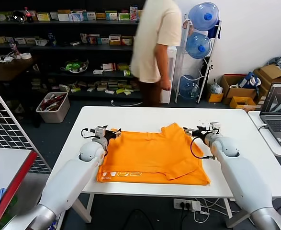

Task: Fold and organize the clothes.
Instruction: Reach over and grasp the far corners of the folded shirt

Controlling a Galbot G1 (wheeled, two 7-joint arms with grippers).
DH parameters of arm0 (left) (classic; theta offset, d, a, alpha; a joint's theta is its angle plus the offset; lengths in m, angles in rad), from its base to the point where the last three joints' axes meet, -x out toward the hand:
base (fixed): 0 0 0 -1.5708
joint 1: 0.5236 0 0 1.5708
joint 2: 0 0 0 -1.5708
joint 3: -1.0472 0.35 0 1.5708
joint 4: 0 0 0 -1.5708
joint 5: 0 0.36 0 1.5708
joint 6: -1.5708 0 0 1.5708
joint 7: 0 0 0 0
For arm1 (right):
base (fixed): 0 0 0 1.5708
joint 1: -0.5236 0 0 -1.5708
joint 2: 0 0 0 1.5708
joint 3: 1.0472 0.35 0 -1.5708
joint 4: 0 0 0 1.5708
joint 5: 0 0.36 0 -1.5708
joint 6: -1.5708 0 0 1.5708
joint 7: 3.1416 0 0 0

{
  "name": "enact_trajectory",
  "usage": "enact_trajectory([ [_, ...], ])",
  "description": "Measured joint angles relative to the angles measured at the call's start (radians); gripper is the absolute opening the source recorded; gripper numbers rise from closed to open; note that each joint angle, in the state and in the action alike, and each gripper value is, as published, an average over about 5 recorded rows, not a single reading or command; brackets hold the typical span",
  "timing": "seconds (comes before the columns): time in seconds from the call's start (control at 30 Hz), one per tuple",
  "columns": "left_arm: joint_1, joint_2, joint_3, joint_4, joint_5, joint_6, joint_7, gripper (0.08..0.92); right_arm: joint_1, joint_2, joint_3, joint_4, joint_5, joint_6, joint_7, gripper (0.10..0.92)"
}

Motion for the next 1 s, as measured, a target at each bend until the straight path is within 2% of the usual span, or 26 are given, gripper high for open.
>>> enact_trajectory([
  [0.2, -0.022, -0.056, -0.005, 0.115, 0.045, -0.014, 0.009, 0.822, 0.022, 0.053, -0.006, -0.087, -0.053, 0.037, -0.034, 0.798],
  [0.3, -0.027, -0.073, -0.006, 0.146, 0.060, -0.021, 0.012, 0.785, 0.031, 0.072, -0.007, -0.118, -0.074, 0.055, -0.040, 0.714],
  [0.37, -0.030, -0.081, -0.007, 0.161, 0.067, -0.025, 0.015, 0.732, 0.037, 0.082, -0.007, -0.137, -0.086, 0.067, -0.042, 0.636],
  [0.67, -0.025, -0.090, -0.007, 0.177, 0.070, -0.031, 0.021, 0.473, 0.054, 0.112, -0.004, -0.183, -0.113, 0.112, -0.044, 0.376],
  [0.9, 0.004, -0.066, -0.009, 0.130, 0.050, -0.038, 0.013, 0.273, 0.040, 0.109, -0.006, -0.160, -0.107, 0.137, -0.023, 0.177],
  [1.0, 0.023, -0.045, -0.012, 0.093, 0.042, -0.047, 0.006, 0.187, 0.026, 0.101, -0.007, -0.124, -0.095, 0.141, -0.005, 0.128],
])
